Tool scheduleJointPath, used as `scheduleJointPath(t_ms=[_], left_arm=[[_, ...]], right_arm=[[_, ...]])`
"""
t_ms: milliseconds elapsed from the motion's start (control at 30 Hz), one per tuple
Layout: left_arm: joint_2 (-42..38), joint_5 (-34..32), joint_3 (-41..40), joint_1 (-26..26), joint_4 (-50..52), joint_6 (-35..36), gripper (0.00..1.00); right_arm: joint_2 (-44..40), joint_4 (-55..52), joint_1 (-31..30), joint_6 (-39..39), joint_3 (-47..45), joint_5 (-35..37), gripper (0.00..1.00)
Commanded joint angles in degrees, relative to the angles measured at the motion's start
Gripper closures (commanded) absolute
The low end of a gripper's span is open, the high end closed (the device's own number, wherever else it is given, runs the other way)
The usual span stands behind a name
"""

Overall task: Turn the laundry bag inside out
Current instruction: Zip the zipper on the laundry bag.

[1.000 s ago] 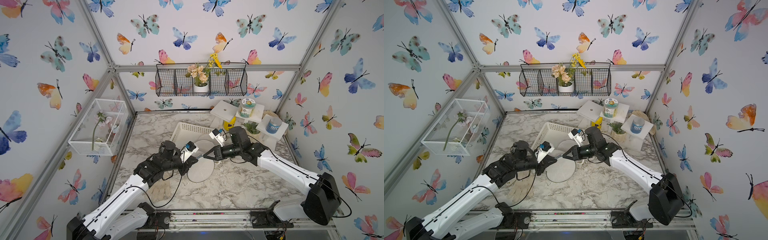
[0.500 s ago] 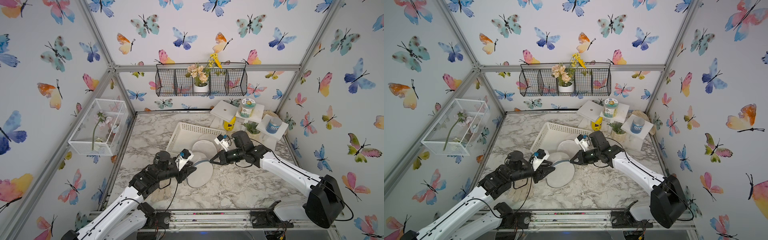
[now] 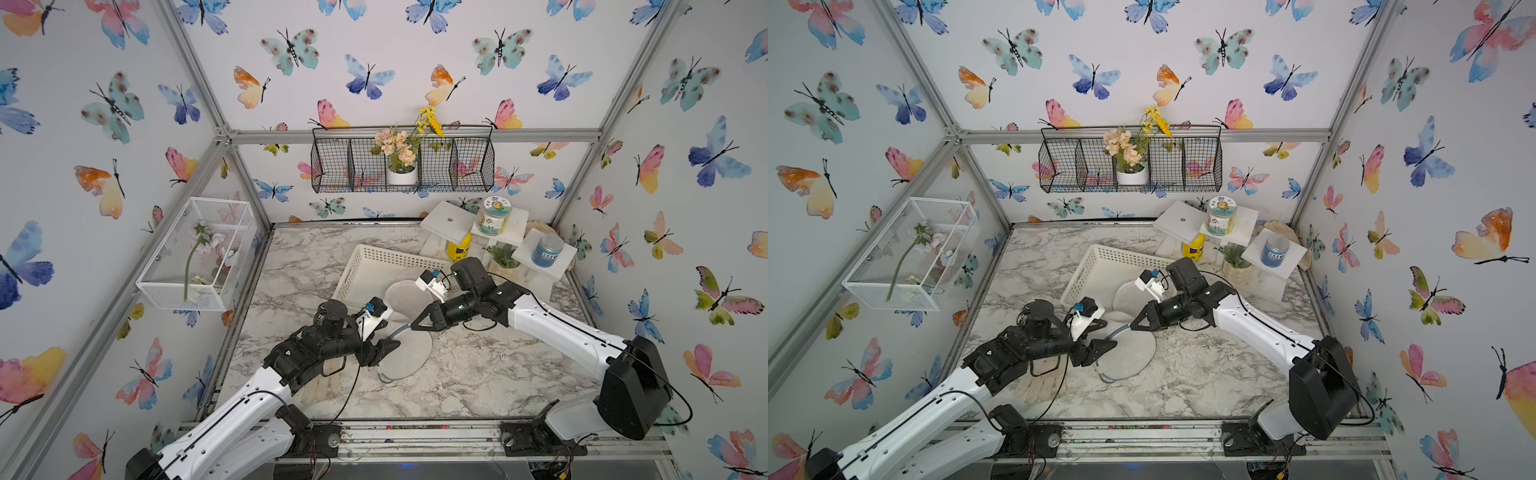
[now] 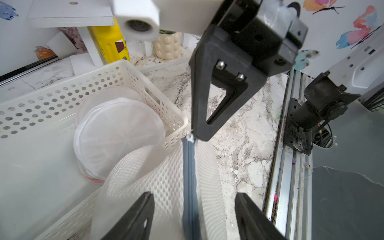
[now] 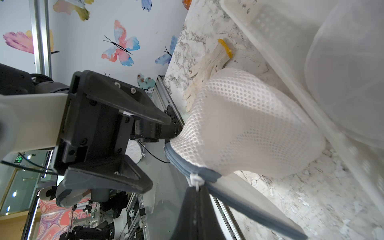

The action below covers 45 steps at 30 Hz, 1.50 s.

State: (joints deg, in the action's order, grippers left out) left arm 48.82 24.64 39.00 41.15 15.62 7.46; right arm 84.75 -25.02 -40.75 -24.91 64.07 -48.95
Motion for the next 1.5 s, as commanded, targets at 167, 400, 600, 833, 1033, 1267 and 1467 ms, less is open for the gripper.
scheduleJointPath(t_ms=[167, 400, 600, 833, 1033, 1267, 1467], left_arm=[[4.4, -4.9, 4.0, 3.2, 1.5, 2.0, 0.43], [4.5, -7.7, 4.7, 3.2, 5.3, 4.1, 0.54], [5.3, -7.5, 4.2, 3.2, 6.8, 4.8, 0.68], [5.8, -6.6, 4.7, 3.2, 7.5, 5.2, 1.0], [1.7, -5.0, 4.4, 3.1, 8.9, 5.3, 1.0], [-3.6, -6.9, 0.6, 3.1, 8.6, 2.7, 1.0], [-7.1, -8.8, -3.0, 3.1, 4.4, -0.4, 1.0]], right_arm=[[0.7, 0.9, -2.8, 1.2, 2.5, -4.2, 0.98], [-0.3, 1.2, -2.9, 0.7, 1.7, -3.5, 0.98], [-0.6, 1.9, -2.9, 0.0, 1.9, -3.2, 0.98], [-0.9, 1.8, -2.9, -0.7, 2.3, 0.9, 0.98], [-2.1, -0.3, -2.8, -1.0, 1.9, 8.0, 0.97], [-4.9, -4.2, -1.9, -0.2, -2.0, 12.0, 0.97], [-5.8, -10.6, -1.6, 2.0, -6.0, 16.6, 0.97]])
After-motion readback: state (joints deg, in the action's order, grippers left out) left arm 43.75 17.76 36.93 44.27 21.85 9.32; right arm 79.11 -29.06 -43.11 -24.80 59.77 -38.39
